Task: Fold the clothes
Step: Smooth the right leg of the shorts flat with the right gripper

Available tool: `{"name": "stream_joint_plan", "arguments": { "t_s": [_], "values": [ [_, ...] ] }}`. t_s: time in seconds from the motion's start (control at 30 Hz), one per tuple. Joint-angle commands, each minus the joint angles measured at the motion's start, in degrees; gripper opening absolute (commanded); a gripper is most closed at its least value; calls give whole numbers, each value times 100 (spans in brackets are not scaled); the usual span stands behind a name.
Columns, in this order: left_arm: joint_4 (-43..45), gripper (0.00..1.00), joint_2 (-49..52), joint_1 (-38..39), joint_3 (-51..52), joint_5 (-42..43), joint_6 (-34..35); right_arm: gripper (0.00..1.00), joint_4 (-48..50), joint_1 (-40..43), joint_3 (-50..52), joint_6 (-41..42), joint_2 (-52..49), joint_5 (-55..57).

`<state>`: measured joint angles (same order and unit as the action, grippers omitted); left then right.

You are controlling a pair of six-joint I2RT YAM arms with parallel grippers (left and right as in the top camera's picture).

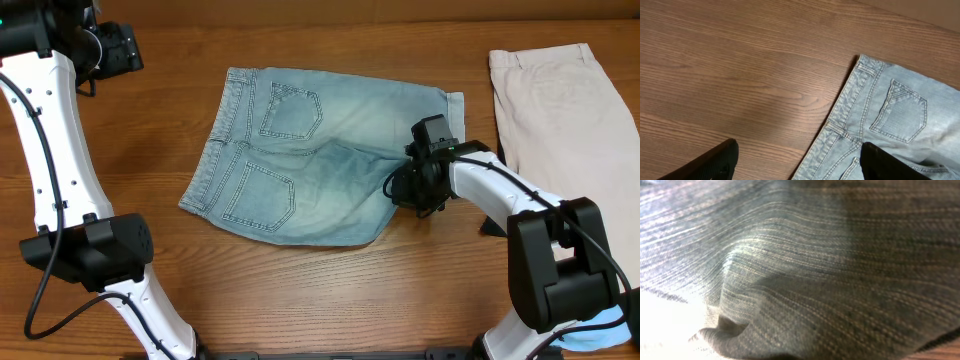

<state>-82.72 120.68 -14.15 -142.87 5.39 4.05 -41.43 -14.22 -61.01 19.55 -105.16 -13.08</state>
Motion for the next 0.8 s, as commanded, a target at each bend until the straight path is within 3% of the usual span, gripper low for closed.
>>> {"name": "stream_joint_plan", "arguments": {
  "t_s": [0.0, 0.4, 0.67, 0.77],
  "values": [
    [2, 79, 55, 37, 28, 20, -109, 4, -249, 155, -92, 22, -199, 184],
    [-46, 80, 55, 35, 28, 15, -111, 4, -2907, 984, -774, 4, 1346, 361],
    [-94, 80, 55, 37, 28, 17, -111, 16, -3954, 1513, -769, 46, 1547, 774],
    [-133, 80, 55, 37, 28, 22, -111, 32, -3895, 1622, -769, 44, 1547, 813]
  ]
}}
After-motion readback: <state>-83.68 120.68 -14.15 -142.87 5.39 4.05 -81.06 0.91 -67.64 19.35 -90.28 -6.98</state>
